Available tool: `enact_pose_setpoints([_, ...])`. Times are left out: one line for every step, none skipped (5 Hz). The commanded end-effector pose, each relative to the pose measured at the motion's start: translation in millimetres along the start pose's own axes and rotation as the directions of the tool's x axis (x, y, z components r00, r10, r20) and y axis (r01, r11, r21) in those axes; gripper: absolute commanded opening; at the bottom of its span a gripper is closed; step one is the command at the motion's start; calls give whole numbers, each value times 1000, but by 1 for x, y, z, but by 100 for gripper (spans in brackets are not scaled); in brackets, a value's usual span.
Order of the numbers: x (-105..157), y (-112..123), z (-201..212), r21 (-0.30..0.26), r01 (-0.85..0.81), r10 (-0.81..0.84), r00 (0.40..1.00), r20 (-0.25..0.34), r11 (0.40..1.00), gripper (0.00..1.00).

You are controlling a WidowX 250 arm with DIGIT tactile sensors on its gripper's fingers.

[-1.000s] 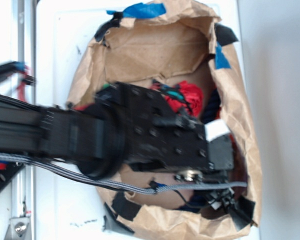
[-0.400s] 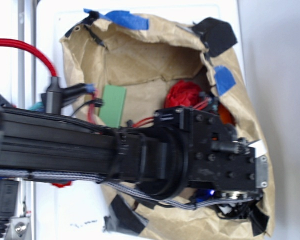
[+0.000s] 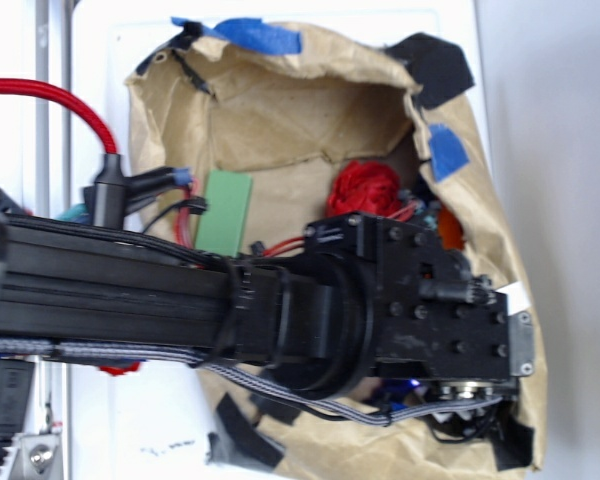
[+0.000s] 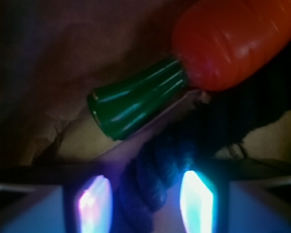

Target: Grab the blue rope.

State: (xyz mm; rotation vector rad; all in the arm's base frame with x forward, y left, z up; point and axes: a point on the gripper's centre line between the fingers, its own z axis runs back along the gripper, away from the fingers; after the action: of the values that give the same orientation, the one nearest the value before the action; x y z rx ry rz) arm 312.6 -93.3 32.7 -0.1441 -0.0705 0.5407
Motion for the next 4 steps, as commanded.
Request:
enact_pose_setpoints([3, 15, 20, -54, 20, -16, 997, 75, 998, 0])
enact_pose_setpoints([5, 28, 22, -58, 15, -9, 995, 99, 998, 0])
enact_pose_setpoints([12, 53, 44, -41, 51, -48, 995, 88, 998, 0])
enact_pose_setpoints([22, 84, 90, -6, 126, -125, 986, 110, 992, 0])
